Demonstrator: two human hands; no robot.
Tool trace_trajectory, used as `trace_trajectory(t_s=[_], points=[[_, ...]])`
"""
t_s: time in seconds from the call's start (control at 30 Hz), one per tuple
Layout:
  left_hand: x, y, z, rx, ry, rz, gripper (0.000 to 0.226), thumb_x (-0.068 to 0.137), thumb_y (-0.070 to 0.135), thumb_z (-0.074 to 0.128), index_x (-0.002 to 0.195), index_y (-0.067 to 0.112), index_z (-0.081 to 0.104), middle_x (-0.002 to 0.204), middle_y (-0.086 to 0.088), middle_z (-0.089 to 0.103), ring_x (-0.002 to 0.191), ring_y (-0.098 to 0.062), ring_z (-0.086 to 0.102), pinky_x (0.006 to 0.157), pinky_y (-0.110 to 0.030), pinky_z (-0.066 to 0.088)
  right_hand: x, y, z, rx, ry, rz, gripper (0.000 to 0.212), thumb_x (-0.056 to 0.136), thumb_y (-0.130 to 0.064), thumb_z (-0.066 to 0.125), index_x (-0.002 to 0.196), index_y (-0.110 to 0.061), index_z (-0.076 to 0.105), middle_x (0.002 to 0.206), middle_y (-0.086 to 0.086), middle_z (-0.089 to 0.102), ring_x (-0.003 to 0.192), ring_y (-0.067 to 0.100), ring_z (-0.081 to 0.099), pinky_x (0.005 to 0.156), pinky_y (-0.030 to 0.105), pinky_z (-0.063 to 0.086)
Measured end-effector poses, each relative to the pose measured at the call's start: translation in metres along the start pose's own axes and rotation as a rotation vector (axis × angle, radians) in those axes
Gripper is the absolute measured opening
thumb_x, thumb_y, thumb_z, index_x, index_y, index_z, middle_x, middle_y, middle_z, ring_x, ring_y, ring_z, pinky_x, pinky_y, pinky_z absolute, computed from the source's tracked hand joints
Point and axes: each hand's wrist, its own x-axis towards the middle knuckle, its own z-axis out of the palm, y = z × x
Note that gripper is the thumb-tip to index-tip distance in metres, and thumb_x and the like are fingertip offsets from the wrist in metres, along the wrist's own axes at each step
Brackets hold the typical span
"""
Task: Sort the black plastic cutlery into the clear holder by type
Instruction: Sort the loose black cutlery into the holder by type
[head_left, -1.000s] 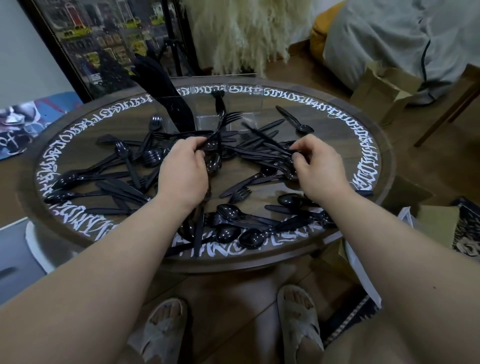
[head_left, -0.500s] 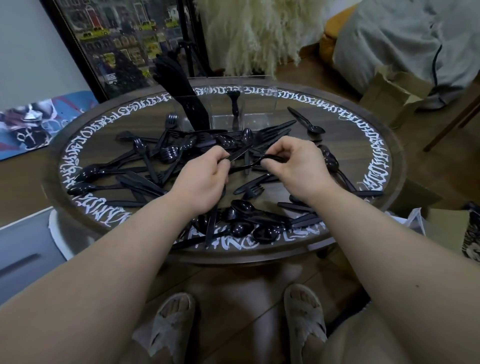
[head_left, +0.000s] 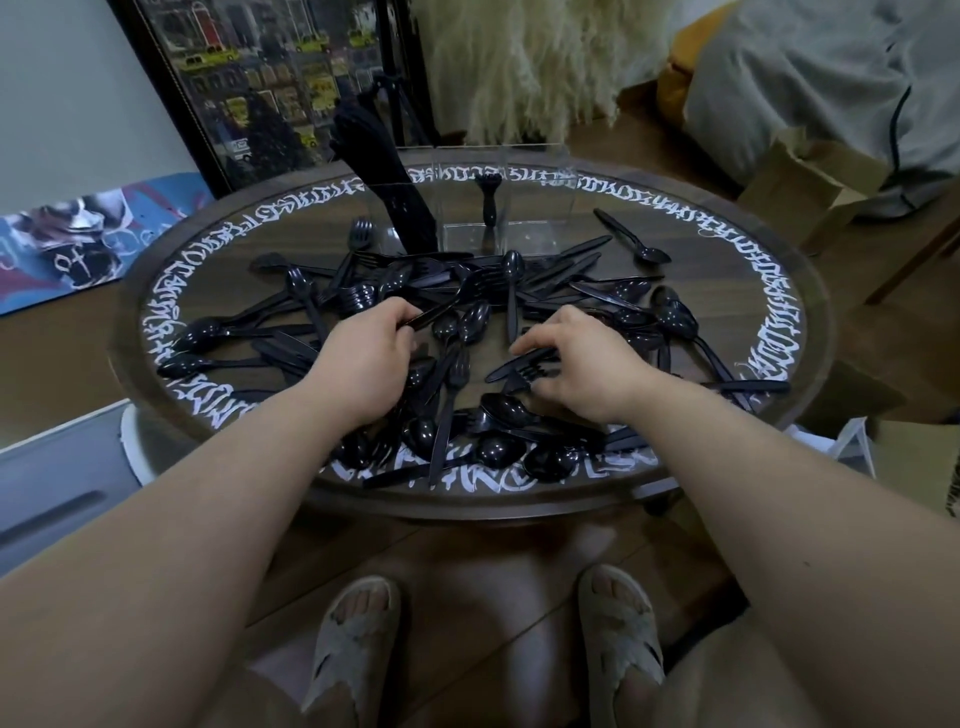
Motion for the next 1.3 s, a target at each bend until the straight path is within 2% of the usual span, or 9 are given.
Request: trace_trajectory(t_s=[0.3,0.43,0.57,0.67,0.77,0.93,1.07,1.2,1.3], points=[[0.000,-0.001,0.000,-0.057,-0.035,-0.020,0.028,0.099,0.012,0.036,0.116,0.024,0.054,0.087,0.008,0.060,0.081,-0.020,0.060,0.079,-0.038,0.050,0.003,0.002,0.009,-0.117,0.085,0.026,0.023,0.092,-0.023,0.058,0.111,-0.022,0.070,0.118,0.002,0.057,0.111,0.024,0.054,0.095,0.036,0.046],[0.000,0.000,-0.001,-0.094,-0.025,-0.026,0.027,0.097,0.010,0.037,0.108,0.027,0.055,0.088,0.004,0.063,0.082,-0.023,0.060,0.078,-0.037,0.049,0.003,0.005,-0.002,-0.066,0.283,0.065,0.027,0.096,-0.017,0.048,0.116,-0.018,0.067,0.117,0.007,0.063,0.110,0.028,0.057,0.092,0.033,0.045],[0.000,0.004,-0.004,-0.034,0.050,-0.012,0.036,0.098,0.012,0.037,0.127,0.023,0.054,0.111,-0.003,0.063,0.098,-0.027,0.058,0.085,-0.034,0.046,0.001,0.006,-0.018,0.003,0.549,0.134,0.029,0.099,-0.015,0.044,0.120,-0.014,0.064,0.114,0.008,0.063,0.106,0.027,0.058,0.092,0.035,0.045],[0.001,0.006,-0.005,0.002,0.078,0.009,0.041,0.099,0.014,0.034,0.135,0.022,0.051,0.124,-0.008,0.059,0.110,-0.029,0.055,0.094,-0.037,0.044,-0.002,0.004,-0.026,0.193,0.665,0.168,0.019,0.096,-0.017,0.054,0.110,-0.016,0.066,0.100,-0.003,0.066,0.092,0.014,0.059,0.085,0.023,0.044],[0.001,0.010,-0.005,0.028,0.090,0.037,0.039,0.101,0.020,0.033,0.136,0.021,0.050,0.124,-0.008,0.057,0.113,-0.026,0.053,0.094,-0.034,0.041,-0.004,-0.005,-0.025,0.266,0.578,0.085,0.011,0.091,-0.018,0.062,0.100,-0.018,0.069,0.086,-0.011,0.062,0.081,0.006,0.056,0.079,0.014,0.042],[-0.001,0.015,0.001,0.019,-0.013,0.094,0.033,0.102,0.023,0.034,0.127,0.018,0.056,0.115,-0.003,0.055,0.108,-0.022,0.054,0.094,-0.032,0.040,0.000,-0.021,-0.015,0.365,0.502,-0.004,0.007,0.088,-0.019,0.066,0.090,-0.024,0.071,0.080,-0.015,0.062,0.079,0.006,0.058,0.081,0.022,0.049],[-0.004,0.014,0.000,0.017,-0.130,0.100,0.027,0.102,0.030,0.034,0.103,0.016,0.057,0.091,0.000,0.053,0.089,-0.018,0.050,0.078,-0.030,0.036,0.004,-0.023,-0.012,0.517,0.541,0.060,0.022,0.083,-0.018,0.072,0.072,-0.032,0.059,0.071,-0.012,0.061,0.071,0.009,0.061,0.075,0.030,0.055],[-0.003,0.009,0.000,0.115,-0.150,0.106,0.025,0.101,0.033,0.037,0.097,0.018,0.056,0.078,0.003,0.058,0.080,-0.019,0.053,0.069,-0.030,0.035,0.006,-0.025,-0.009,0.583,0.549,0.158,0.023,0.082,-0.026,0.074,0.081,-0.027,0.051,0.075,-0.005,0.061,0.075,0.012,0.062,0.067,0.025,0.051],[-0.001,0.000,-0.002,0.159,-0.065,0.041,0.024,0.101,0.031,0.036,0.091,0.019,0.054,0.075,0.003,0.057,0.079,-0.021,0.052,0.067,-0.032,0.035,0.008,-0.024,0.000,0.313,0.366,0.201,0.031,0.077,-0.039,0.075,0.091,-0.020,0.055,0.084,-0.005,0.058,0.080,0.014,0.057,0.070,0.026,0.047]])
